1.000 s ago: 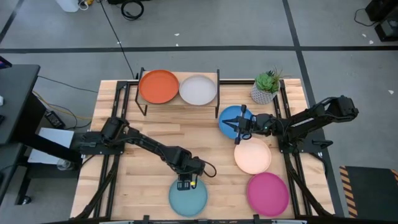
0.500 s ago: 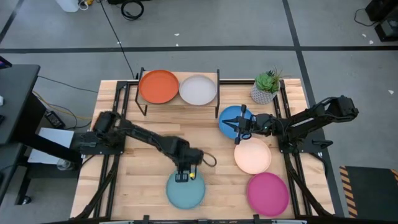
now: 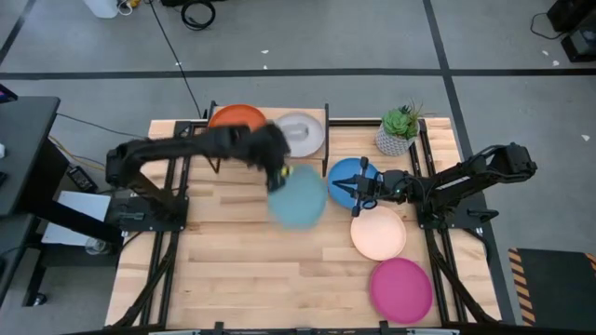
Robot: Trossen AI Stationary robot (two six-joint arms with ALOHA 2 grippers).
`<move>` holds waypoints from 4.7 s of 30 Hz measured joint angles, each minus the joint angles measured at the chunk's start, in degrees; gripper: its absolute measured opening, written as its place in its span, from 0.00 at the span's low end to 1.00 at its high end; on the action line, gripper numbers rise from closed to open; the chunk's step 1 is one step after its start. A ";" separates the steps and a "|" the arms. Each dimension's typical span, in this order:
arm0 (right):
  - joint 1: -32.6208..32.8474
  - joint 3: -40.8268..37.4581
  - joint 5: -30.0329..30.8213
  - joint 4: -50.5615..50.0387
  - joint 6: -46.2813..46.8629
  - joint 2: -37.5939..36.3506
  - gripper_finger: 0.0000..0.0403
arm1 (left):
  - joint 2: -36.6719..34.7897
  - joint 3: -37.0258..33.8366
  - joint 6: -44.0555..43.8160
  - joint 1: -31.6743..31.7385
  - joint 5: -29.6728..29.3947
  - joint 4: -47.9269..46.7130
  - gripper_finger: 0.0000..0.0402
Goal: Place and stack plates onto a shelf
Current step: Stack the light blue plate on top of the gray plate on the shelf, then stack the blue plate on top of the orange plate on the shelf
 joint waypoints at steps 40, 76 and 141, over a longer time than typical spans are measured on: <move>-0.04 -0.02 -1.17 0.17 -0.02 0.11 0.05 | 13.11 16.24 5.37 27.83 3.25 -2.20 0.31; 6.86 19.48 8.90 -54.48 23.09 0.12 0.06 | 10.16 -25.24 33.94 -9.86 3.56 30.90 0.35; 12.09 40.33 14.40 -98.64 36.95 12.62 0.08 | -9.60 -29.65 19.46 -16.72 -16.78 33.88 0.35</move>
